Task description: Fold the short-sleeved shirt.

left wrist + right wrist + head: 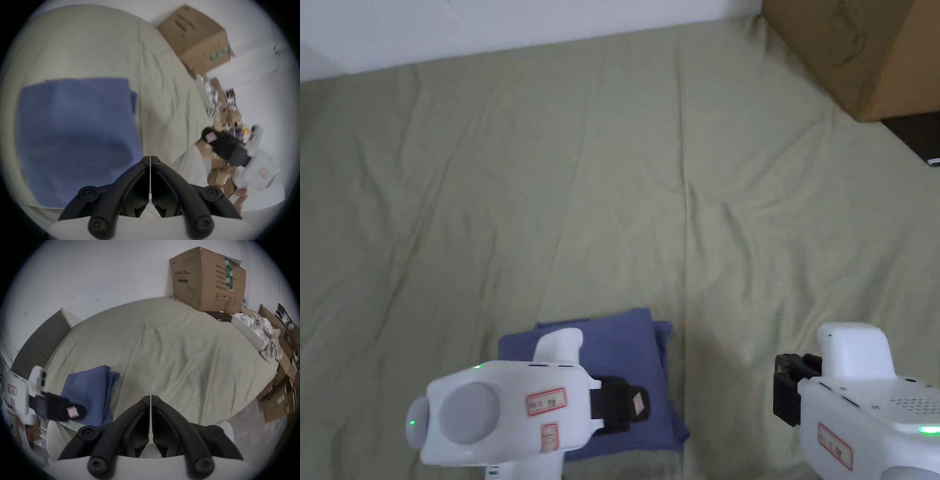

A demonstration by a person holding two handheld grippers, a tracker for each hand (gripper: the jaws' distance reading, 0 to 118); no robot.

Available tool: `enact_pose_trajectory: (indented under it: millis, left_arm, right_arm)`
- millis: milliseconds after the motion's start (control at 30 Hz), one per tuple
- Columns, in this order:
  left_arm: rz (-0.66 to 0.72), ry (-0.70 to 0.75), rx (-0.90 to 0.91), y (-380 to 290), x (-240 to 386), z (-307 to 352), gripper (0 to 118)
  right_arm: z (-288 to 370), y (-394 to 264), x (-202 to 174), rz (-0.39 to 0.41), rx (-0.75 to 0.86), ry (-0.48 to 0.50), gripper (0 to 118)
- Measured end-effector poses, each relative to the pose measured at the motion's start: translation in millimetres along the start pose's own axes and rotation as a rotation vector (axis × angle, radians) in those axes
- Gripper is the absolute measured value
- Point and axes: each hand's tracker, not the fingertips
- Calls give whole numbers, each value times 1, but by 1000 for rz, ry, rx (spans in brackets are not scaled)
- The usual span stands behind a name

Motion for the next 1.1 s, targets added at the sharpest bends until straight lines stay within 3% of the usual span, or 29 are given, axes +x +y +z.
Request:
enact_pose_trajectory:
  millis: [100, 200, 267, 333, 367, 467, 567, 733, 1000, 1100]
  left_arm:
    - [59, -21, 121, 5, -31, 48, 1]
    - [104, 57, 198, 2, -63, 81, 13]
    - [128, 103, 231, -3, -83, 97, 44]
    - [179, 105, 247, -8, -101, 105, 99]
    - [210, 89, 244, -11, -111, 105, 110]
    - [243, 51, 240, -16, -132, 101, 111]
    - [275, 67, 227, -14, -149, 88, 109]
    - [403, -119, 165, -3, -173, 59, 109]
    - [421, -317, 115, 11, -191, 14, 108]
    - [374, -341, 71, 16, -189, 3, 86]
  right_arm:
    - [-7, 8, -25, 80, -7, 50, 2]
    - [-21, 15, -54, 165, -36, 109, 2]
    - [-32, 17, -73, 197, -62, 176, 2]
    - [-47, 17, -95, 260, -81, 205, 2]
    - [-54, 16, -103, 286, -96, 199, 2]
    - [-77, 15, -118, 312, -165, 232, 2]
    - [-100, 12, -126, 306, -242, 164, 2]
    - [-108, 10, -119, 269, -273, 174, 2]
    - [-105, 10, -122, 285, -275, 167, 2]
    - [-106, 11, -123, 280, -281, 169, 2]
